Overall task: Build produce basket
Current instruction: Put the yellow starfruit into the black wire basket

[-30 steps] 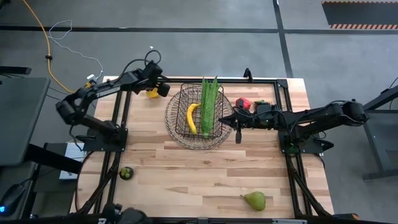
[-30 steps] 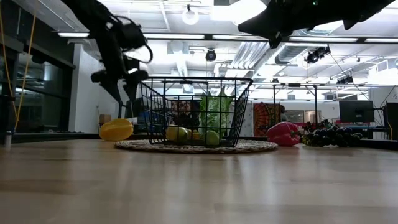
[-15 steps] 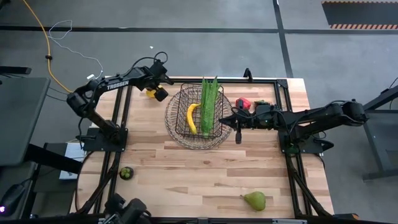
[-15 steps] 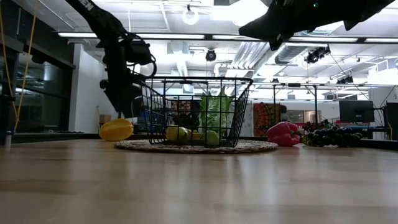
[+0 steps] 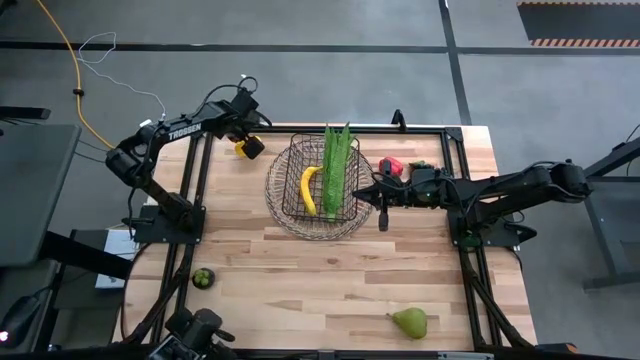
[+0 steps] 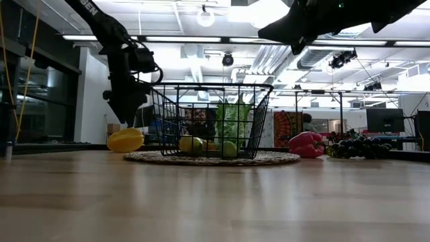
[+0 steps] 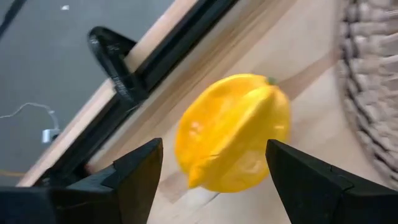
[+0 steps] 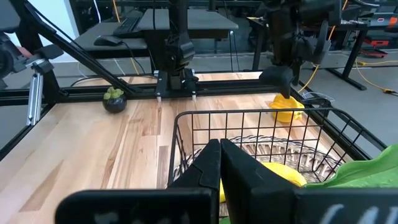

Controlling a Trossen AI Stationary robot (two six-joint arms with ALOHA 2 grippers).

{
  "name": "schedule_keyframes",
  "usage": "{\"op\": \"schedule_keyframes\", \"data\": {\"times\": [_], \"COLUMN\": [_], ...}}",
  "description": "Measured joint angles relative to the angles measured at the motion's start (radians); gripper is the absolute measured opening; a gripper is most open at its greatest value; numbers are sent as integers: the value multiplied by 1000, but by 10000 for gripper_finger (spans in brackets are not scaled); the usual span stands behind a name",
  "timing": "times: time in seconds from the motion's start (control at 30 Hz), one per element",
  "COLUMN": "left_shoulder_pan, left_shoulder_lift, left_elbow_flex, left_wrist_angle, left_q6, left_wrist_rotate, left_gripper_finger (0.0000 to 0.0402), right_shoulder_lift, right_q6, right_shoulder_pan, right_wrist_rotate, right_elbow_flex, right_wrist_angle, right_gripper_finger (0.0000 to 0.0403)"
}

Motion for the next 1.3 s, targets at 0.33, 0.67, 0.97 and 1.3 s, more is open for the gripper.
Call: {"op": "schedule_keyframes", "data": {"times": [0.33, 0.67, 0.97, 1.3], "left_shoulder_pan": [6, 6, 6, 3], "left_shoulder_lift": [0, 2, 106, 80], "left_elbow_flex": [-56, -61, -56, -54], "left_wrist_angle": [38, 88, 133, 135], "left_q6": [18, 35, 52, 52], "left_wrist_rotate": [3, -7, -29, -21], "left_gripper_finger": [246, 246, 246, 208], "right_shoulder_lift": [0, 0, 0, 0], "right_q6": [3, 3, 3, 1], "right_shoulder_pan": [0, 0, 0, 0], "right_wrist_rotate": [0, 0, 0, 0], "right_elbow_flex": [0, 0, 0, 0], "right_wrist_angle": [0, -1, -8, -9], "right_gripper_finger": [0, 0, 0, 0]}}
